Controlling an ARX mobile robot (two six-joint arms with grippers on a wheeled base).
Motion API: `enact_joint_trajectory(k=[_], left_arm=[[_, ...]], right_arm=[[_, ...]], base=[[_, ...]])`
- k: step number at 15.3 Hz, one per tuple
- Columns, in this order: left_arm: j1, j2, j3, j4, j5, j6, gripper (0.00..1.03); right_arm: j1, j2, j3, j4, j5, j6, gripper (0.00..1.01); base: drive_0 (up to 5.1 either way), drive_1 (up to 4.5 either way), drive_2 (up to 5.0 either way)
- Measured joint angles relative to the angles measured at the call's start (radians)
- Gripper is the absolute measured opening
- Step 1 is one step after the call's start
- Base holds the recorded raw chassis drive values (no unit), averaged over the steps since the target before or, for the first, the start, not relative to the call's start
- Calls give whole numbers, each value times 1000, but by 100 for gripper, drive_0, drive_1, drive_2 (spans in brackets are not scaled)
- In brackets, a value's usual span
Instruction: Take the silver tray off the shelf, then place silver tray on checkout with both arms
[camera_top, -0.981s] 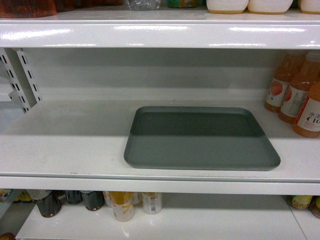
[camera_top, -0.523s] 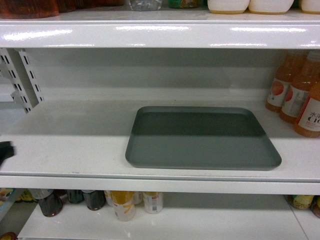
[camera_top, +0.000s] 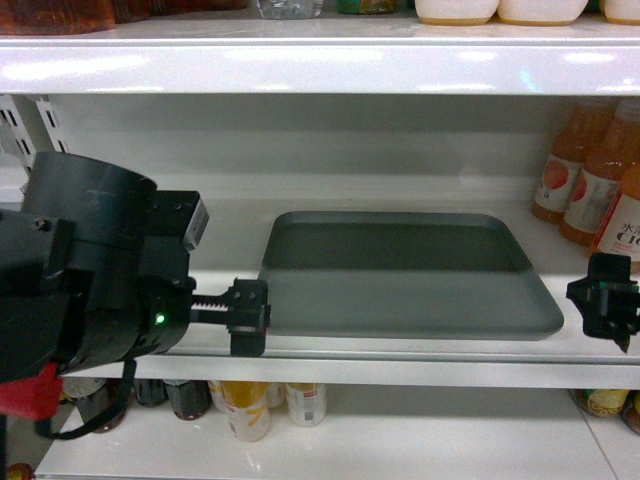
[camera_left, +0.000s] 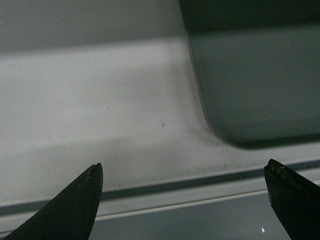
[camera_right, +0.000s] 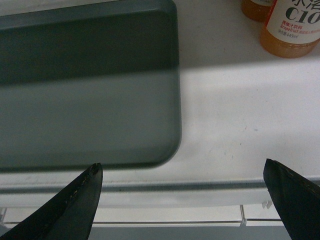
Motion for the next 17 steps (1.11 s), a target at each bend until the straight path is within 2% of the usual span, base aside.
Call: enact_joint_trajectory(k=[5, 6, 7, 12, 14, 17], left_arm=[[-1, 143, 209, -98, -6, -47, 98], [-8, 192, 304, -156, -19, -43, 98], [-12, 224, 367, -195, -32, -45, 98], [-18, 288, 472, -309, -52, -49, 98], [-18, 303, 500, -341, -53, -51, 98], [-18, 316, 526, -366, -48, -59, 98]], right_arm=[[-4, 209, 308, -103, 45, 15, 98], [-4, 296, 445, -173, 68, 14, 98], [-5, 351, 530, -233, 68, 11, 98], [-9, 450, 715, -369, 58, 1, 98], [-2, 476, 769, -406, 53, -13, 98], [6, 527, 825, -462, 47, -16, 98]], base=[[0, 0, 0], [0, 0, 0], [0, 0, 0], [0, 0, 0], [0, 0, 0], [0, 0, 0]])
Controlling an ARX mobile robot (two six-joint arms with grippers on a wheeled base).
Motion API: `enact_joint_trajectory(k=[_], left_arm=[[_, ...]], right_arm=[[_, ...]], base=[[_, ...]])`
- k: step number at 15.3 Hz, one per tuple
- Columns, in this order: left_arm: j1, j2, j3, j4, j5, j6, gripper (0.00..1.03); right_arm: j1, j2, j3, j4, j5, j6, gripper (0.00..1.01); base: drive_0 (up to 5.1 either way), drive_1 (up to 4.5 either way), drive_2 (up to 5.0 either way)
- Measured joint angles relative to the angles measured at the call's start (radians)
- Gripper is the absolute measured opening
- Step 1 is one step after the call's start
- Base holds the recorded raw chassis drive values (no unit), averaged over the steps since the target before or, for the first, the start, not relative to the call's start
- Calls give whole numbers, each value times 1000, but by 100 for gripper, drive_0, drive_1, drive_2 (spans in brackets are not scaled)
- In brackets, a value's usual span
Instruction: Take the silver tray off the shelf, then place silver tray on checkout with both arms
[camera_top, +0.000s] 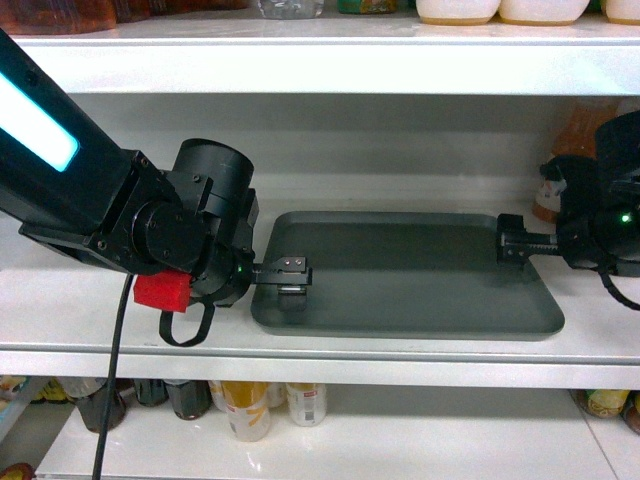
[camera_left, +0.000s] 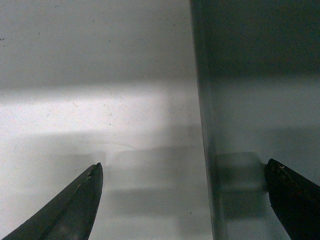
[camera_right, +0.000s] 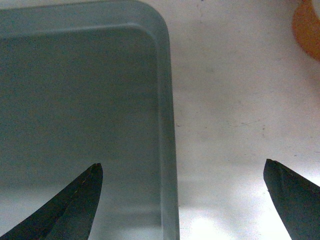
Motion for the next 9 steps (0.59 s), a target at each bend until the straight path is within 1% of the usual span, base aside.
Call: enact_joint_trajectory(k=[3, 4, 5, 6, 7, 9], left_arm=[[0, 6, 18, -15, 0, -6, 98], [-1, 11, 24, -27, -1, -6, 98], [-1, 14, 36, -47, -7, -5, 98], [-3, 16, 48, -62, -5, -3, 90], [-5, 19, 50, -61, 0, -4, 81], [-8, 24, 58, -73, 13, -8, 63]], right_arm=[[6, 56, 51, -44, 9, -7, 98], [6, 61, 67, -63, 11, -16, 98], [6, 64, 78, -71, 27, -26, 98], [6, 72, 86, -76, 29, -39, 95], [6, 77, 92, -74, 32, -50, 87], [15, 78, 95, -80, 32, -56, 69]], base=[[0, 0, 0], [0, 0, 0], [0, 0, 0], [0, 0, 0], [0, 0, 0], [0, 0, 0]])
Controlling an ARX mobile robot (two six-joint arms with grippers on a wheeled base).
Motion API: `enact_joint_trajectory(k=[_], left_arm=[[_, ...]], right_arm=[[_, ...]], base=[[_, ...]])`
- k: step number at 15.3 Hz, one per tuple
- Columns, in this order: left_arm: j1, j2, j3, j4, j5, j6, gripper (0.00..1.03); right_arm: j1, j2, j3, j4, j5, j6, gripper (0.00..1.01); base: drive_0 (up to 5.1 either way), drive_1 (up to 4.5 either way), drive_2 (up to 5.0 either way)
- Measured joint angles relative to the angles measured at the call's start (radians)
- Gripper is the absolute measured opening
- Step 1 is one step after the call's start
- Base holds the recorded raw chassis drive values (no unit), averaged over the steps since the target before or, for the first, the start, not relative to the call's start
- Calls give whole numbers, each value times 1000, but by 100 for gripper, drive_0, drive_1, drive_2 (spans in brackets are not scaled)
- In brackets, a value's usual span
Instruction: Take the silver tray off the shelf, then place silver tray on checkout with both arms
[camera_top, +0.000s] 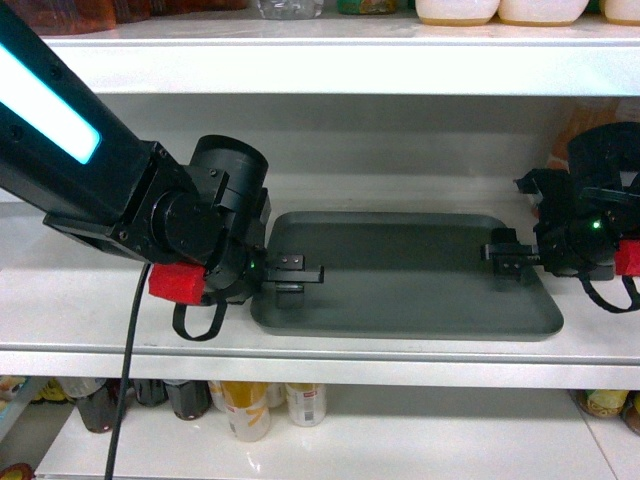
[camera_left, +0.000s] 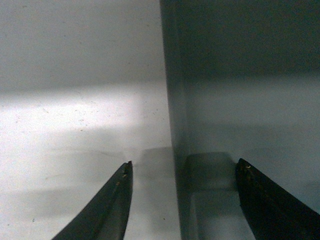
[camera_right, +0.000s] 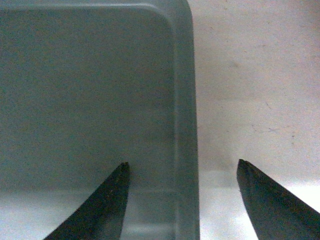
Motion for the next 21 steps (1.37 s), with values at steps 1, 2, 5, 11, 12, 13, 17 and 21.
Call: enact_joint_trajectory(k=[1, 2, 5, 11, 12, 13, 17, 21], left_arm=[[0, 0, 4, -10, 9, -5, 56], [0, 1, 3, -10, 13, -6, 47], [5, -58, -162, 151, 13, -63, 3], [-50, -381, -571, 316, -17, -125, 3], [-65, -455, -637, 357, -33, -113, 3], [-84, -535, -714, 389, -55, -97, 3], [-110, -731, -946, 407, -76, -89, 3], [-110, -777, -951, 415, -85, -85, 3]], right_arm=[[2, 0, 0, 0, -5, 0, 61], [2, 0, 0, 1, -6, 1, 52], [-5, -52, -155, 155, -4, 44, 3], [3, -355, -678, 432, -13, 121, 3], [3, -433, -762, 479, -13, 133, 3], [5, -544, -871, 520, -9, 138, 3], [21, -898, -1189, 496, -44, 140, 3], [22, -976, -1212, 502, -48, 140, 3]], base=[[0, 0, 0], [0, 0, 0], [0, 0, 0], [0, 0, 0], [0, 0, 0], [0, 0, 0], [0, 0, 0], [0, 0, 0]])
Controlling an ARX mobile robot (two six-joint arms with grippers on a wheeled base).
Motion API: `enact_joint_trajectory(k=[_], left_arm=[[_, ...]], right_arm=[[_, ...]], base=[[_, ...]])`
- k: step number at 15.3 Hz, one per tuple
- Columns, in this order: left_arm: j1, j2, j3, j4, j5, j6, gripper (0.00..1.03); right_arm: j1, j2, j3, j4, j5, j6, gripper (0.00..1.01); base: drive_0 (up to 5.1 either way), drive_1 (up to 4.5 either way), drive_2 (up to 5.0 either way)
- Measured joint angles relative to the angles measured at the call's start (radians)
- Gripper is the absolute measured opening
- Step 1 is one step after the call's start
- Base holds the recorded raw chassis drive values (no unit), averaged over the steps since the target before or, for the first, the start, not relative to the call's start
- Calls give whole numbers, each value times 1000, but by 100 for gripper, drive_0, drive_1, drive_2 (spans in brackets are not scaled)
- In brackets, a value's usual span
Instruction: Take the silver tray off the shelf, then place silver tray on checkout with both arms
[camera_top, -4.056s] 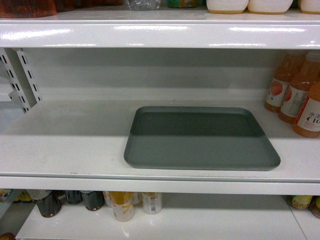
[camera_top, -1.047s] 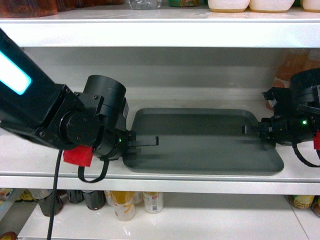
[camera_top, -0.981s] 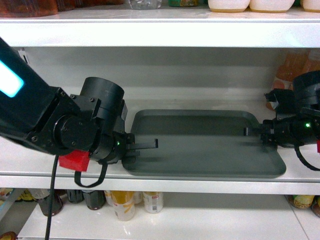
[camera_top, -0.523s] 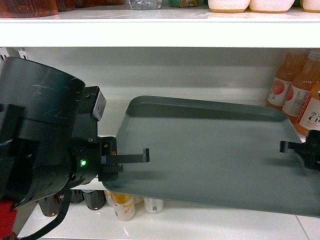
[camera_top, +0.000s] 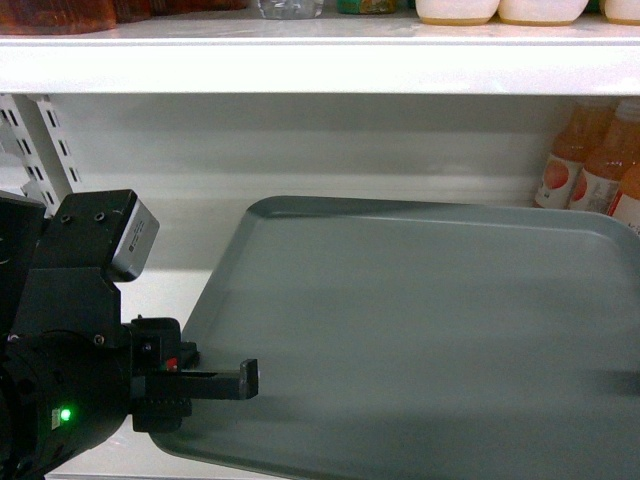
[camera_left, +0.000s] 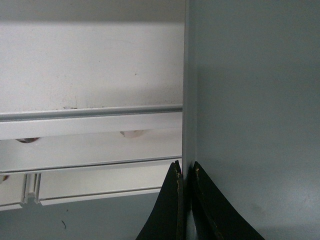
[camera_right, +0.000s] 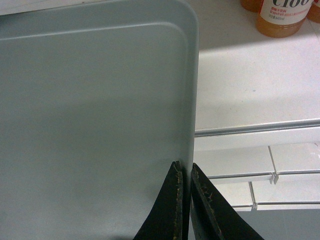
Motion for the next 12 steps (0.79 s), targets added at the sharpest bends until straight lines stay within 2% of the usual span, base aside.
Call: enact_joint_trajectory(k=[12], left_arm=[[0, 0, 0, 5, -3, 0, 3]], right_arm=[[0, 0, 0, 8, 0, 0, 3]], base=[[0, 0, 0]])
